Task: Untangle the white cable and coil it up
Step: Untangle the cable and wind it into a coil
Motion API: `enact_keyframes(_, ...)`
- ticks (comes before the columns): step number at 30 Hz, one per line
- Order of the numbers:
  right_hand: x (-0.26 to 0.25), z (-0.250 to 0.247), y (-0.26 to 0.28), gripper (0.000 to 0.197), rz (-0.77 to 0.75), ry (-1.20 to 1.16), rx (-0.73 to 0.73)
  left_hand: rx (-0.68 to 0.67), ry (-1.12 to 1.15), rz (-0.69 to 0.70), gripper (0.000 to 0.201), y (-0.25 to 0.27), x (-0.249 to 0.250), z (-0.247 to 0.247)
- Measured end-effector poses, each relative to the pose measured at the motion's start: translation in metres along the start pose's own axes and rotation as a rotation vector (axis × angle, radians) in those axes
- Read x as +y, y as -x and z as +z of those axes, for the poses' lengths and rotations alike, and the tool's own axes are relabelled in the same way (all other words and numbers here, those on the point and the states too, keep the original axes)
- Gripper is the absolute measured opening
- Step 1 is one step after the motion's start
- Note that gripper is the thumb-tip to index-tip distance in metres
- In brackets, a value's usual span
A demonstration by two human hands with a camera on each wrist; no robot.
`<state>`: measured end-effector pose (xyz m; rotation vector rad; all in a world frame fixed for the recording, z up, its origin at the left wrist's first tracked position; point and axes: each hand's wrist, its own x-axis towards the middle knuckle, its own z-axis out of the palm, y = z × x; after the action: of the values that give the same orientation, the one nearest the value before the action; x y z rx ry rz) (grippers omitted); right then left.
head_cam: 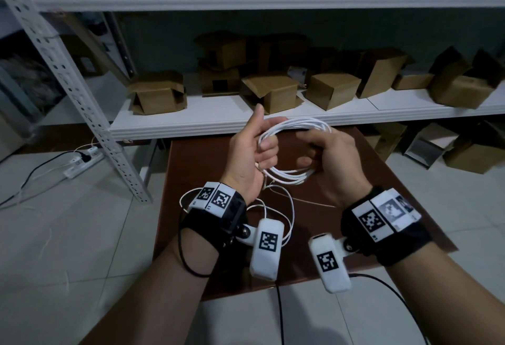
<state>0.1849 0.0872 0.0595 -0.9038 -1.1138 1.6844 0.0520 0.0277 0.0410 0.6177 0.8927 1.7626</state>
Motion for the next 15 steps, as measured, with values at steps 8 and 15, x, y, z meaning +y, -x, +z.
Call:
enact_keyframes(8, -0.003, -0.011, 0.009, 0.017, 0.02, 0.311, -0.305, 0.096, -0.262, 0.115, 0.009, -0.003, 0.002, -0.006)
enact_keyframes(15, -0.028, -0.028, 0.005, 0.019, 0.02, 0.691, -0.65, 0.006, -0.443, 0.156, 0.017, 0.002, 0.002, -0.003)
